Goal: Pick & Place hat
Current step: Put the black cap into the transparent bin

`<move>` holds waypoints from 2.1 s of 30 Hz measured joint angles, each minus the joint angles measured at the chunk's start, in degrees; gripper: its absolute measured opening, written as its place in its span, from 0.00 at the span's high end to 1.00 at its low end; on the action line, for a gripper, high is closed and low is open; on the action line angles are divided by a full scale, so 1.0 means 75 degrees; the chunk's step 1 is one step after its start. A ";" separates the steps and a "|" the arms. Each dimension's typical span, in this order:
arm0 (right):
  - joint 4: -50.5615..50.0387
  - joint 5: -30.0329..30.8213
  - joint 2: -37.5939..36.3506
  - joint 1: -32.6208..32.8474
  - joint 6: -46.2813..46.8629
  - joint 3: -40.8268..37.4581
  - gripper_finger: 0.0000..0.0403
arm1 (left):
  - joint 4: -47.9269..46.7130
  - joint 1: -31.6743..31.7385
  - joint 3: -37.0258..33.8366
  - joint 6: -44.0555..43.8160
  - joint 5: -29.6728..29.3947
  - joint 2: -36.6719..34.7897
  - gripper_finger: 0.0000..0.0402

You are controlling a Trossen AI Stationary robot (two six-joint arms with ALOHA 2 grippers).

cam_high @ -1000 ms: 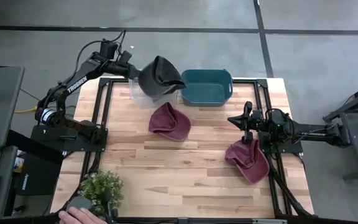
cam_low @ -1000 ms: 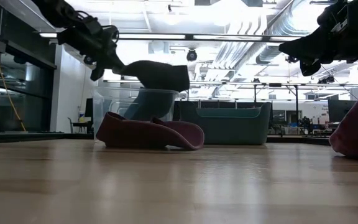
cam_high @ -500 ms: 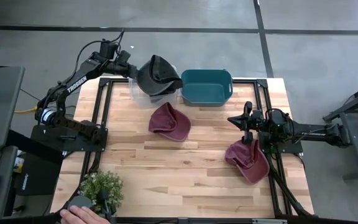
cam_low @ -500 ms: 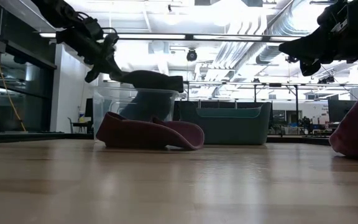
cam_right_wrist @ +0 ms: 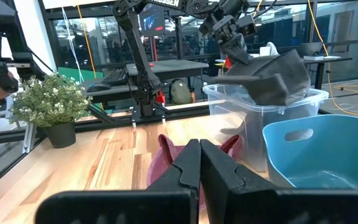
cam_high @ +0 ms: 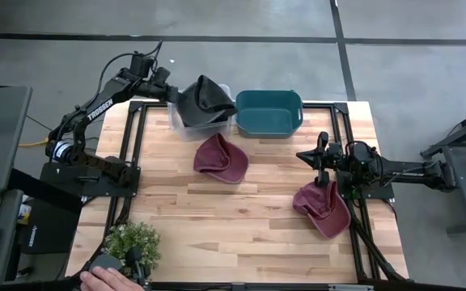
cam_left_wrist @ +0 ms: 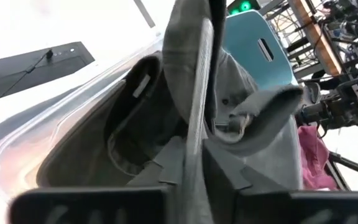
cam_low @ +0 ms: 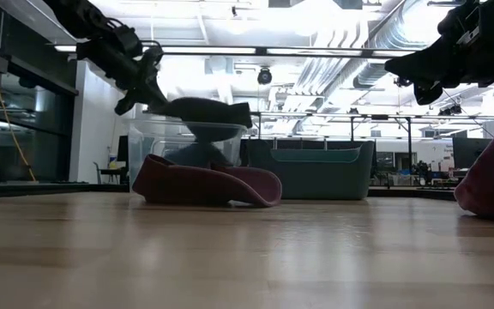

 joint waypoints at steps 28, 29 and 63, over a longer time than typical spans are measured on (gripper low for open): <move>0.0003 0.0000 0.0000 -0.0003 0.0000 0.0000 1.00 | 0.0563 -0.0003 0.0134 -0.1414 -0.0459 -0.0401 0.37; 0.0001 -0.0003 -0.0001 0.0000 -0.0002 -0.0001 1.00 | 0.0578 -0.0009 0.0168 -0.1583 -0.0283 -0.0458 0.37; 0.0002 0.0003 -0.0003 -0.0003 0.0000 0.0000 1.00 | -0.0569 -0.8317 0.0248 -0.1392 -1.2994 0.0760 0.37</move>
